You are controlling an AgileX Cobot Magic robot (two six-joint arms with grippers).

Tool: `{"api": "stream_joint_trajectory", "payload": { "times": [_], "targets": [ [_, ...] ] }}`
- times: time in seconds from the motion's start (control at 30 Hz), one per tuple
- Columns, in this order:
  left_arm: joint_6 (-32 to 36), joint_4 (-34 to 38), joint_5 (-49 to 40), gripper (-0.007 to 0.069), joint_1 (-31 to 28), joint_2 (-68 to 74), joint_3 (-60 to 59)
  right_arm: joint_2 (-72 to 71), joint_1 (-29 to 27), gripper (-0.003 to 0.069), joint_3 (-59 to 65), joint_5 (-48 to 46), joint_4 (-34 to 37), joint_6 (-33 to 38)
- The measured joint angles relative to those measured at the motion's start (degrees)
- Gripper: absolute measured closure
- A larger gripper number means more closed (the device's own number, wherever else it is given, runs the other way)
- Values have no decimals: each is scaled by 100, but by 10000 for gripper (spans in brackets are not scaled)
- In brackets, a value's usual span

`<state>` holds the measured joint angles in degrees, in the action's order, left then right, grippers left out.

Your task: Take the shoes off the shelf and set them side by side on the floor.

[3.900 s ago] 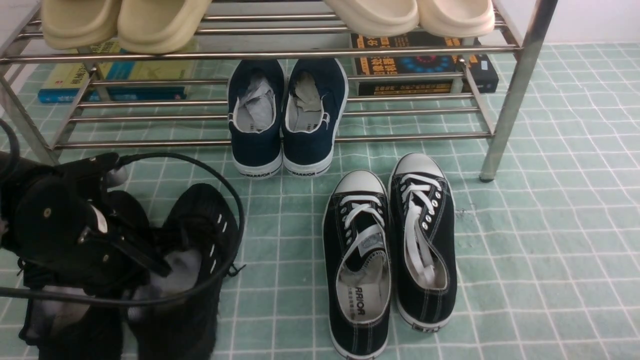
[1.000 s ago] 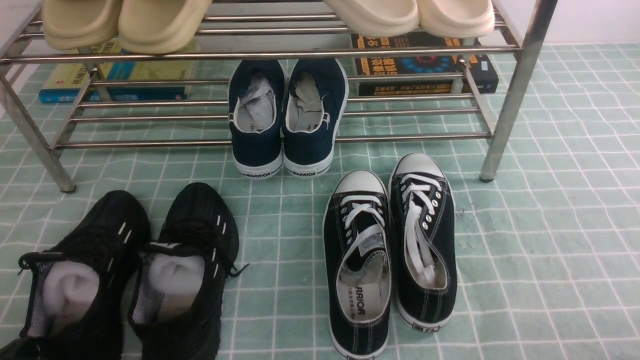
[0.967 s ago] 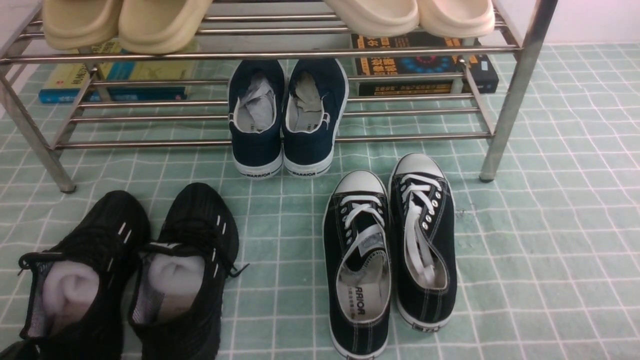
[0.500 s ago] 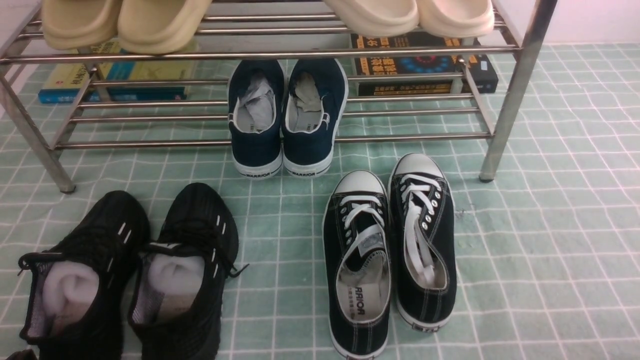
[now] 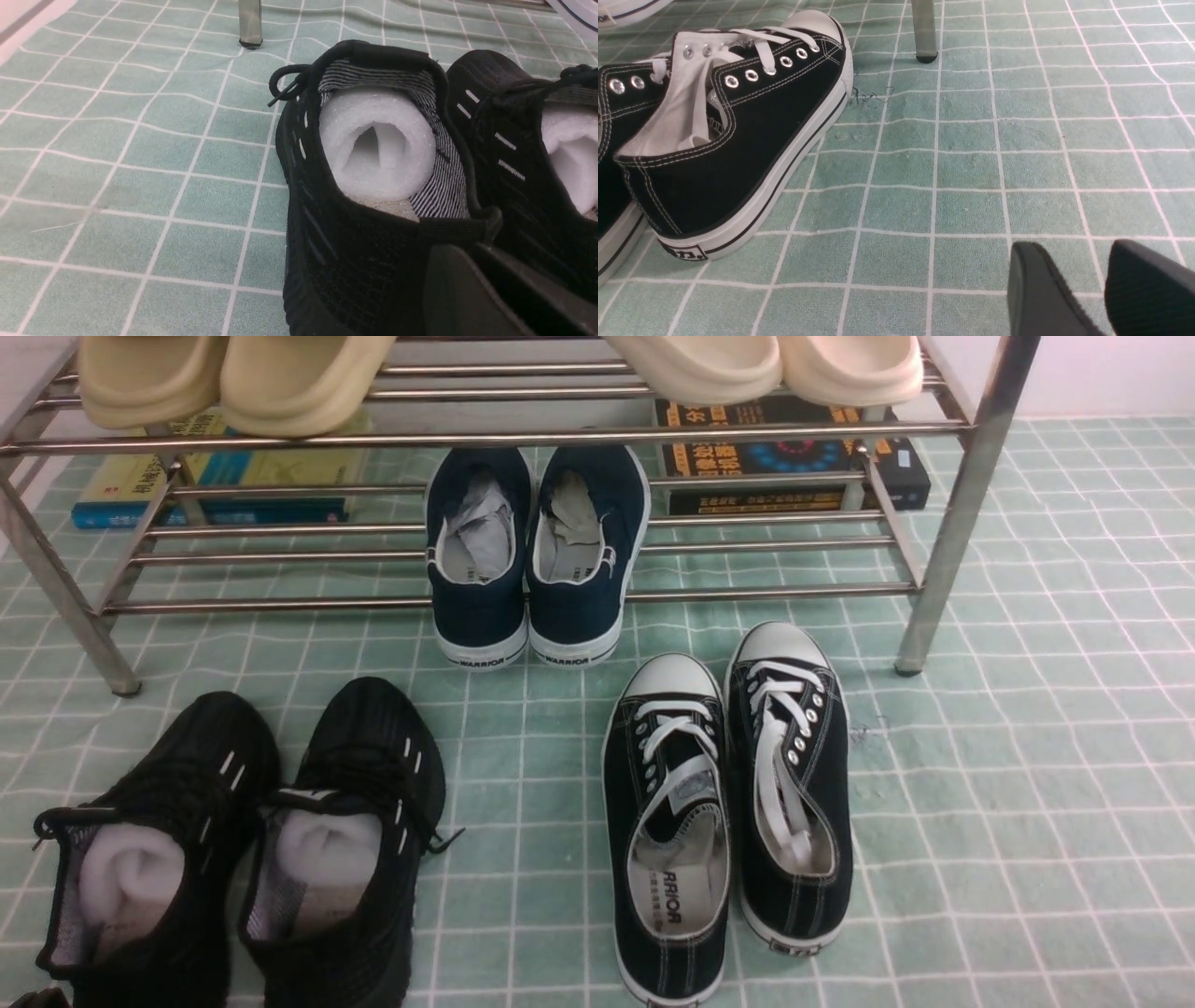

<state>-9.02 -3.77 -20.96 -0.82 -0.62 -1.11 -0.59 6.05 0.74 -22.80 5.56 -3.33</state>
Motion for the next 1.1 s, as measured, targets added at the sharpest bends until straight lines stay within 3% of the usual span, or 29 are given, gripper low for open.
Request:
{"api": "stream_joint_trajectory", "payload": {
  "times": [1.1],
  "targets": [
    [0, -16, 0, 535, 0, 0, 0, 0, 0, 419, 0, 0, 0, 0]
  ]
}}
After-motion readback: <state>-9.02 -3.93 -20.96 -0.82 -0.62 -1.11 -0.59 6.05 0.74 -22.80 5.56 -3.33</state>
